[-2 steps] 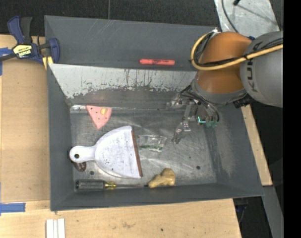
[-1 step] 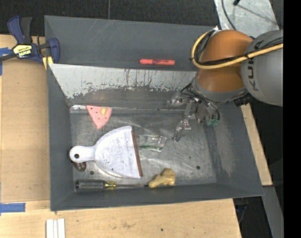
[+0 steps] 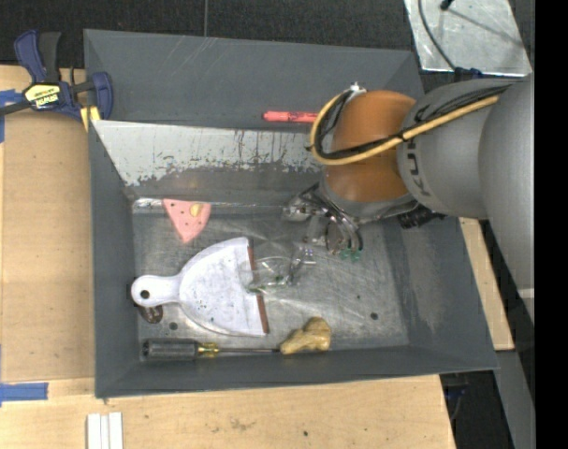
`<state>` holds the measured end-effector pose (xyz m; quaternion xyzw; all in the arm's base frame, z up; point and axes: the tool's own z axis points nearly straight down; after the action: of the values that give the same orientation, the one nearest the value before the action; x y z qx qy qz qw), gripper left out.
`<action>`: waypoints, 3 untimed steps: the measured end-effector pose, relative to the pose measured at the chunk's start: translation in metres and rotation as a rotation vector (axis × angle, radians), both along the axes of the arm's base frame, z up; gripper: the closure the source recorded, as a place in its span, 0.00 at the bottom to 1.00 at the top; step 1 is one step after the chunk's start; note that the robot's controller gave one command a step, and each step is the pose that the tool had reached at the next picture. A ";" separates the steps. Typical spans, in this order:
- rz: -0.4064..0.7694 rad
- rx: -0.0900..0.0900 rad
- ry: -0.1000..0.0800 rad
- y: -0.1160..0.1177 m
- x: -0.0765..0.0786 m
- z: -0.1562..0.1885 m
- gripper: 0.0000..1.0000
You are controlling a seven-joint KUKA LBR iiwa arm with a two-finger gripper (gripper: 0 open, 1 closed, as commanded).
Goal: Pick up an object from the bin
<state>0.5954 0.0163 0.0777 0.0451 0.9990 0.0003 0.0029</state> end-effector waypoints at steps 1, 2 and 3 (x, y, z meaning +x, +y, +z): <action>0.079 -0.001 0.005 -0.003 -0.013 0.045 0.00; 0.016 0.000 0.000 0.007 -0.025 0.047 0.00; -0.054 0.001 0.000 0.014 -0.027 -0.006 0.00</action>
Offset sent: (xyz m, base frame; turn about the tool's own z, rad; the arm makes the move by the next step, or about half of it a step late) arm -0.0374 0.0153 0.0223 0.0545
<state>0.5680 0.0306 0.0719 0.0720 0.9974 0.0008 0.0028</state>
